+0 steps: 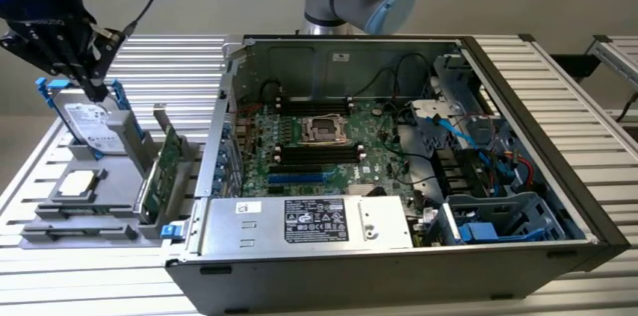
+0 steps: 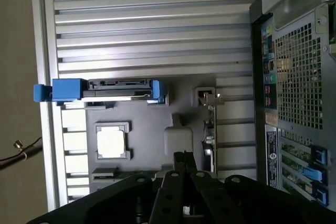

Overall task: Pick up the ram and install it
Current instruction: 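Reach for the ram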

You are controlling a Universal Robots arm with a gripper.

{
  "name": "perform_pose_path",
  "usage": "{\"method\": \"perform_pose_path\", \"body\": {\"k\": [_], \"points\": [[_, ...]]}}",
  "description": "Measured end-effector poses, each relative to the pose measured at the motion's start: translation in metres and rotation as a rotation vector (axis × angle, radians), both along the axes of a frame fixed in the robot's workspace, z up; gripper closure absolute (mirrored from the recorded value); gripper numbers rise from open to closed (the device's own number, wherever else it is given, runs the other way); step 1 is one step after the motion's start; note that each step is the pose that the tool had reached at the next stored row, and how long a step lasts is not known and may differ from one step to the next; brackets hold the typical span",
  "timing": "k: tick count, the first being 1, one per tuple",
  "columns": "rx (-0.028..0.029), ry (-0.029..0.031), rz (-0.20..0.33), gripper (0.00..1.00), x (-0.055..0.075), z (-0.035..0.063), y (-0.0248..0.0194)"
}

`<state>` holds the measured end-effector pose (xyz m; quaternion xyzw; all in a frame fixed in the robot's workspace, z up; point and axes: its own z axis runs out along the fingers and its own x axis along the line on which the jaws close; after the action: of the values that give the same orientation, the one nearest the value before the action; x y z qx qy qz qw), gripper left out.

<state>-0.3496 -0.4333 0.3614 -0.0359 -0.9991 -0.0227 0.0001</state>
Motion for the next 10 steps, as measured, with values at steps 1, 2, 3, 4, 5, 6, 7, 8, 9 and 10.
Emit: {"method": "perform_pose_path", "body": {"k": [1,2,3,4,5,6,7,8,9,10], "points": [[0.0003,0.0004,0.000,0.89,-0.002,0.0000,-0.0036],[0.0005,0.0012,0.000,0.89,-0.004,-0.0001,-0.0072],[0.0004,0.0028,0.000,0.89,-0.006,-0.0002,-0.0110],[0.0005,0.0048,0.000,0.89,-0.007,-0.0004,-0.0145],[0.0006,0.0077,0.000,0.89,-0.008,-0.0007,-0.0179],[0.0005,0.0114,0.000,0.89,-0.010,-0.0010,-0.0213],[0.0005,0.0152,0.000,0.89,-0.011,-0.0013,-0.0245],[0.0006,0.0195,0.000,0.89,-0.013,-0.0016,-0.0276],[0.0005,0.0237,0.000,0.89,-0.014,-0.0019,-0.0306],[0.0005,0.0282,0.000,0.89,-0.015,-0.0022,-0.0337]]}}
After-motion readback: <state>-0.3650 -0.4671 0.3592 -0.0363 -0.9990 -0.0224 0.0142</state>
